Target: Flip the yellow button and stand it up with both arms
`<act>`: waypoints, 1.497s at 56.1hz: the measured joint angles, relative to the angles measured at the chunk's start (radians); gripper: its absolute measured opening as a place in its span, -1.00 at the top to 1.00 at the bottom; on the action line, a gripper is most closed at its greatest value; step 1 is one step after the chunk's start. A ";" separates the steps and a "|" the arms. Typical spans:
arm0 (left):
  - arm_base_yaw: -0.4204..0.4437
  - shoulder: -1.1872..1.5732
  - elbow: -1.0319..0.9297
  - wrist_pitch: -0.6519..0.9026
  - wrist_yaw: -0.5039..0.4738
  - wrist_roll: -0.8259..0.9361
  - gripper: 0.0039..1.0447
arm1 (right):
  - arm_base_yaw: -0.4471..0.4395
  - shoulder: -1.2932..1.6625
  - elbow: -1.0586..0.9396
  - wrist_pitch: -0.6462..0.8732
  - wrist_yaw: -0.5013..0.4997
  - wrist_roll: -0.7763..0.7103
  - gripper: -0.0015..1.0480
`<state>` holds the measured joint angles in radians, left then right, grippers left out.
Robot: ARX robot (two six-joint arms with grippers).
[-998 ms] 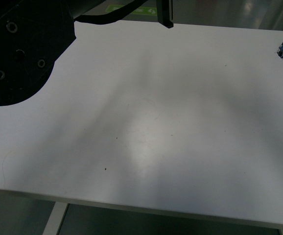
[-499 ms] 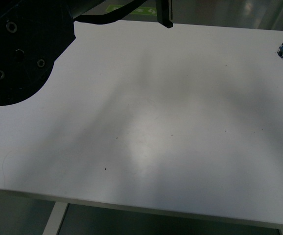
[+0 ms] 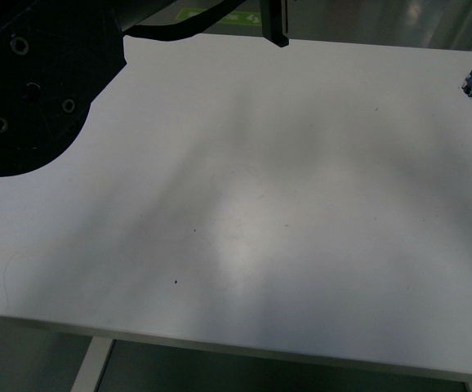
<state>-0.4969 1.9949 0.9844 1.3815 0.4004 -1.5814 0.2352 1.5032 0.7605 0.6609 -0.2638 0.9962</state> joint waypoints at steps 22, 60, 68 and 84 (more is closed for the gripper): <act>0.000 0.000 0.000 -0.001 0.001 -0.015 0.33 | 0.010 -0.005 0.014 0.006 -0.010 0.056 0.35; 0.000 0.000 0.000 -0.001 0.001 -0.013 -0.87 | -0.034 -0.034 0.002 0.018 -0.054 0.103 0.35; 0.000 0.000 0.000 -0.001 0.001 -0.014 -0.87 | -0.043 -0.033 -0.006 0.021 -0.053 0.094 0.35; 0.000 0.000 0.000 -0.001 0.001 -0.013 -0.87 | -0.096 0.023 0.007 0.023 -0.050 0.069 0.35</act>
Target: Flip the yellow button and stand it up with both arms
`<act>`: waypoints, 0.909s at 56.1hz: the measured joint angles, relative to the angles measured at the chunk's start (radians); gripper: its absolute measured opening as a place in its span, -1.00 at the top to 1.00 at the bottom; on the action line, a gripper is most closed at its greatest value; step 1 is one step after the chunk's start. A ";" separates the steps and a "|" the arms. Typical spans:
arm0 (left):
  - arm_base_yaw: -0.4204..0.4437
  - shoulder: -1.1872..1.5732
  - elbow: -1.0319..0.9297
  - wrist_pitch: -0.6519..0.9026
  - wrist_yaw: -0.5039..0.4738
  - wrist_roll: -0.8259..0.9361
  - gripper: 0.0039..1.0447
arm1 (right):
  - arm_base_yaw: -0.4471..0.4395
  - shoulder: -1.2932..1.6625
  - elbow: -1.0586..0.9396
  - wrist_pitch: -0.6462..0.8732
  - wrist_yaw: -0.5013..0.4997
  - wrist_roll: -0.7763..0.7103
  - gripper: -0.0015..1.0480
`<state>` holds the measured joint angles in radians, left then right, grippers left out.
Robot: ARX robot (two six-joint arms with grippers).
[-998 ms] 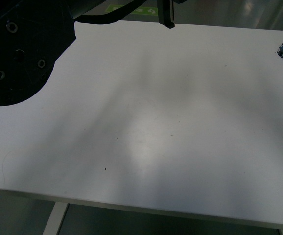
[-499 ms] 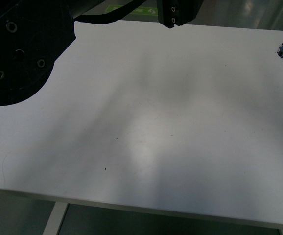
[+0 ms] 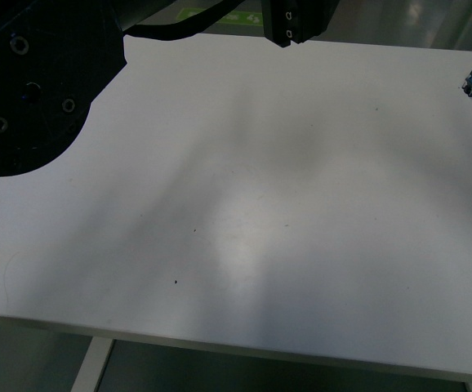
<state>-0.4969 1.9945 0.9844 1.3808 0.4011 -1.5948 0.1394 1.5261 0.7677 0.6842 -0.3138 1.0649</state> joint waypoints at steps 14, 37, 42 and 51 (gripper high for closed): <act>-0.002 -0.002 0.000 -0.006 -0.023 0.011 -0.87 | -0.065 0.002 0.039 -0.007 -0.022 -0.013 0.35; 0.158 -0.509 -0.530 -0.356 -0.745 1.487 0.53 | -0.101 0.000 0.036 -0.009 -0.061 -0.024 0.36; 0.187 -0.574 -0.608 -0.353 -0.695 1.540 0.80 | -0.110 -0.001 0.033 -0.007 -0.068 -0.026 0.36; 0.248 -0.690 -0.710 -0.357 -0.640 1.571 0.93 | -0.135 -0.004 0.021 -0.004 -0.067 -0.029 0.36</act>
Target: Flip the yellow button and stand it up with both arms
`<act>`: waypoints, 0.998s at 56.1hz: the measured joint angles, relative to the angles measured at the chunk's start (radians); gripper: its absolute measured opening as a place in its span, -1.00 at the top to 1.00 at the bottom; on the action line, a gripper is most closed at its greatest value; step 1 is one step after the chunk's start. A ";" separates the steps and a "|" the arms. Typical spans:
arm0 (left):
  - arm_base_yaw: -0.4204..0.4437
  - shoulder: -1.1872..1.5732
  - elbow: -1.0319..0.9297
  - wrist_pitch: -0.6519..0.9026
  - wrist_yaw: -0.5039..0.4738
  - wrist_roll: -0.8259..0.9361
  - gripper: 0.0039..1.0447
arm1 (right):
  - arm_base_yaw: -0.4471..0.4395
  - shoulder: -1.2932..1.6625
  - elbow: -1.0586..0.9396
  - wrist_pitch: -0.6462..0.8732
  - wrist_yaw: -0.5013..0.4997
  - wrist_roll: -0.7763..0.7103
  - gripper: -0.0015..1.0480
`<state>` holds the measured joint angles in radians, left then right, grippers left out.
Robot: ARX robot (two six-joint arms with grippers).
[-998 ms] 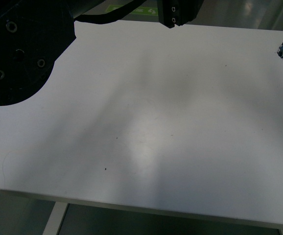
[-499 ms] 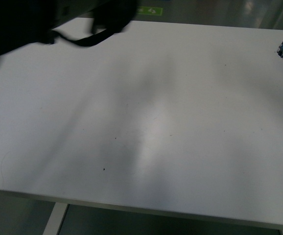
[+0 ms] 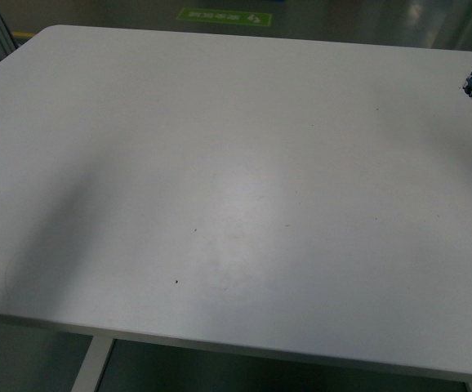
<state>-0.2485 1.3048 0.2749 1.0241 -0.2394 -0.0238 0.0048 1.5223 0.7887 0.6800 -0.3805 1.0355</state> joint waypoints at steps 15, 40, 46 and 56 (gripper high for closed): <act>0.086 -0.160 -0.141 -0.011 0.085 0.012 0.93 | -0.004 -0.020 -0.016 0.003 -0.021 0.000 0.36; 0.221 -0.479 -0.248 -0.240 0.231 0.016 0.93 | -0.006 -0.024 -0.016 0.003 -0.030 -0.009 0.36; 0.244 -0.568 -0.249 -0.313 0.233 0.016 0.93 | -0.006 -0.024 -0.016 0.003 -0.034 -0.015 0.36; 0.246 -0.718 -0.250 -0.448 0.237 0.016 0.93 | -0.006 -0.024 -0.018 0.002 -0.041 -0.019 0.36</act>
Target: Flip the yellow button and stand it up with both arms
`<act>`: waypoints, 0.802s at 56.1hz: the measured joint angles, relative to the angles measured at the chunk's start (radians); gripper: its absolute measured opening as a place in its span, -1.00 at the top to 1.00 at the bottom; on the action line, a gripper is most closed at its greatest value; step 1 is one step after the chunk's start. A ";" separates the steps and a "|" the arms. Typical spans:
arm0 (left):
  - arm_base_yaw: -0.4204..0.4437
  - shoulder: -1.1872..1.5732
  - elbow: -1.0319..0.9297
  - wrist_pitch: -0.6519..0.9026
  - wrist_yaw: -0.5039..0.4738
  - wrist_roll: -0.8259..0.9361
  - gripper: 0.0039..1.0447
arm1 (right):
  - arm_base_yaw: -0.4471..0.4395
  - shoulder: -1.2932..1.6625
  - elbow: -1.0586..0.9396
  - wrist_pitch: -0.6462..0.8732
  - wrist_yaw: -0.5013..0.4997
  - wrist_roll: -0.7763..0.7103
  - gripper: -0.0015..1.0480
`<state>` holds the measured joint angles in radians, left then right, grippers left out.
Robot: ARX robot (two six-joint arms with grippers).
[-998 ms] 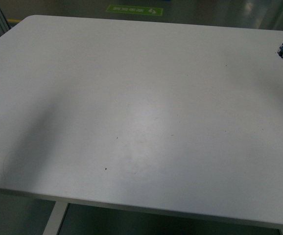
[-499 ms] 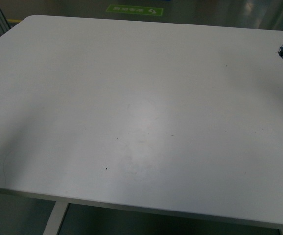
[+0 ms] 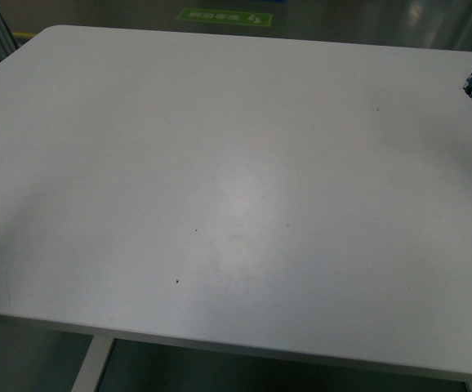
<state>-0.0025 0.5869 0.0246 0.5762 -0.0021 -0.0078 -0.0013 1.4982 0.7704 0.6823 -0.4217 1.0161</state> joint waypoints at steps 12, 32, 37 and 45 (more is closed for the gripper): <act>0.000 -0.133 0.000 -0.124 0.000 0.000 0.93 | 0.000 -0.016 -0.004 -0.014 -0.004 -0.006 0.36; 0.000 -0.282 0.000 -0.267 0.000 0.000 0.93 | 0.000 -0.038 -0.007 -0.028 -0.007 -0.011 0.36; 0.000 -0.316 0.000 -0.302 0.000 0.000 0.93 | 0.000 -0.044 -0.007 -0.028 -0.007 -0.011 0.36; 0.000 -0.359 0.000 -0.344 0.000 0.000 0.93 | -0.002 -0.050 -0.008 -0.028 -0.008 -0.014 0.36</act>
<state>-0.0025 0.2276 0.0242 0.2317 -0.0021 -0.0078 -0.0036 1.4483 0.7624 0.6540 -0.4294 1.0019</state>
